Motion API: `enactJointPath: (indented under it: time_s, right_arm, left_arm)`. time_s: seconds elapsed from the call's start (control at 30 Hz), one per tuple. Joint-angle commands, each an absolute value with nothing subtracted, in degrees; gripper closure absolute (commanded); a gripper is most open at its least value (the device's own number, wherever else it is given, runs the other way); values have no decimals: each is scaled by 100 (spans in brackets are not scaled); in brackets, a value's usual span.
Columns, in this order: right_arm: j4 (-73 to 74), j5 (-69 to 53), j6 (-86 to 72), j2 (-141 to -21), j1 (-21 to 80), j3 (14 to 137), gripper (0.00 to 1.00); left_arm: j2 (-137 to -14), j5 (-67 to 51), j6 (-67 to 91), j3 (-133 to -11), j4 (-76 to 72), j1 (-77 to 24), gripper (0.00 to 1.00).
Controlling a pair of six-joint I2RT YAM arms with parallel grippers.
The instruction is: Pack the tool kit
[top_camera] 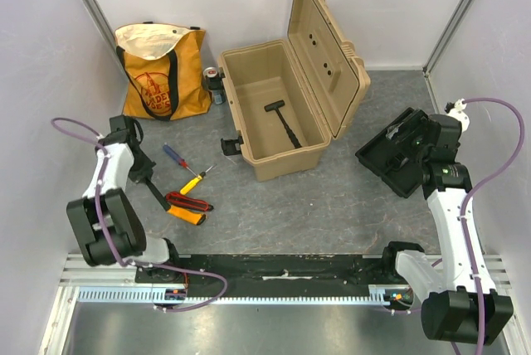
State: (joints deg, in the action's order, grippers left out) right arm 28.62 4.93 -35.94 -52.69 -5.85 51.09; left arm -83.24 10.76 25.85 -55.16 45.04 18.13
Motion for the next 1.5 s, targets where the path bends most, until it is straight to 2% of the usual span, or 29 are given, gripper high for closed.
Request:
enactJointPath:
  time_s: [0.0,0.3,0.53,1.0,1.23,1.47]
  right_arm:
    - [2839,606,-3542,-5150,-589,5142,21]
    - [2839,677,-3577,-5106,-589,5150,21]
    - [2891,817,-3568,-5115,-589,5159,21]
    - [3217,1213,-3604,-4896,-589,5282,21]
    - [3287,1230,-3595,-4825,-589,5256,21]
    - [3217,1423,-3630,-4869,-589,5142,21]
  left_arm:
    - [-7446,1319,2734,-6020,4570,1802,98]
    - [-6566,493,2882,-7363,4860,1021,98]
    - [-6916,265,3550,-8673,4809,-701,98]
    - [-9209,228,4235,-10001,3920,-2486,98]
    - [-10581,632,4693,-10933,3981,-2891,98]
    - [-11565,1353,5238,-11066,4183,-3094,98]
